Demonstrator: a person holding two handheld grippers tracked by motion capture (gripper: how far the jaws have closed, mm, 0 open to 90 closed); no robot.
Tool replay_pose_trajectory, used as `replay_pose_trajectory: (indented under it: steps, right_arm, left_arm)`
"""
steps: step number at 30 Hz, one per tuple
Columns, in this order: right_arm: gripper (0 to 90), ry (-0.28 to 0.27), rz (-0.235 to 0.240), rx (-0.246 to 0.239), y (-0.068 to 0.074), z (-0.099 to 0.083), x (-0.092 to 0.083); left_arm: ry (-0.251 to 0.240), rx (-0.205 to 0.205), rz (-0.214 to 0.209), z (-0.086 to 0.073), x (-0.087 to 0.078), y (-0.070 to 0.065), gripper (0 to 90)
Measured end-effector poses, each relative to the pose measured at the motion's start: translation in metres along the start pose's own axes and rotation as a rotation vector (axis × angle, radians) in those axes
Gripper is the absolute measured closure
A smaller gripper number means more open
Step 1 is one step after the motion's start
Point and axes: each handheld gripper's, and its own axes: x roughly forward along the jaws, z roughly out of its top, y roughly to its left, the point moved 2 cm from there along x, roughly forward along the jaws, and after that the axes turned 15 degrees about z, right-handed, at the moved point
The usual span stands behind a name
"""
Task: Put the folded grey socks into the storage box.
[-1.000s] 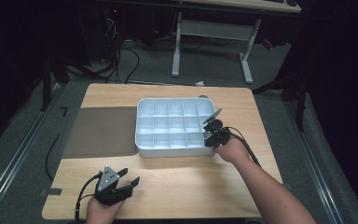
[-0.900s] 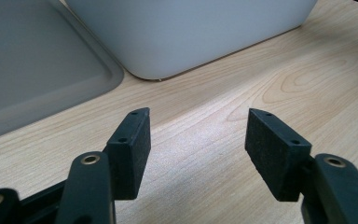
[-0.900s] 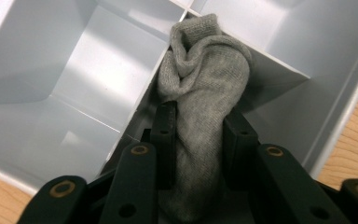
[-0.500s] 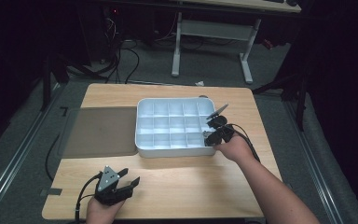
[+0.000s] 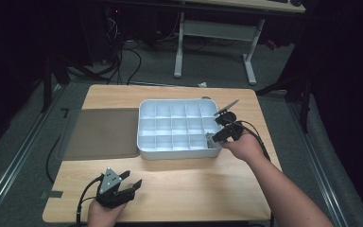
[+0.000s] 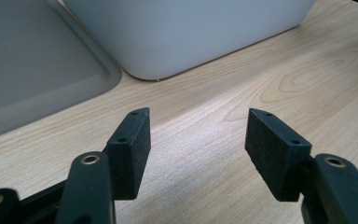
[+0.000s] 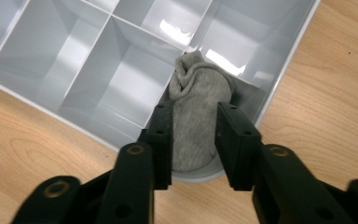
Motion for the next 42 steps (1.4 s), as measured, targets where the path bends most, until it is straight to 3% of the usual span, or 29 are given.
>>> replay_pose_trajectory:
  steps: [4, 6, 17, 25, 30, 37, 42]
  right_arm:
    - [84.6, 0.037, 0.000, 0.001, -0.002, -0.007, 0.006]
    - [87.1, 0.054, -0.011, -0.004, -0.002, -0.009, 0.011]
    - [88.5, 0.105, -0.020, 0.039, -0.007, -0.010, 0.036]
    - [88.6, 0.139, -0.022, 0.028, -0.009, -0.008, 0.052]
    - [86.5, 0.130, -0.017, 0.045, -0.008, -0.008, 0.049]
    - [87.7, 0.059, -0.026, 0.039, -0.008, 0.003, 0.025]
    - [87.3, 0.041, -0.034, 0.038, -0.011, 0.013, 0.028]
  left_arm:
    - [0.000, 0.000, -0.001, 0.000, 0.000, 0.000, 41.0]
    - [0.000, 0.000, -0.001, 0.000, 0.000, 0.000, 41.0]
    - [0.002, -0.004, 0.000, 0.000, 0.000, 0.001, 41.0]
    - [0.001, -0.005, 0.000, 0.000, 0.000, 0.001, 41.0]
    - [0.000, -0.006, -0.001, 0.000, 0.000, 0.001, 40.9]
    - [0.003, -0.001, -0.004, 0.000, 0.000, -0.001, 41.0]
    - [0.007, -0.002, -0.005, -0.001, 0.000, 0.000, 41.0]
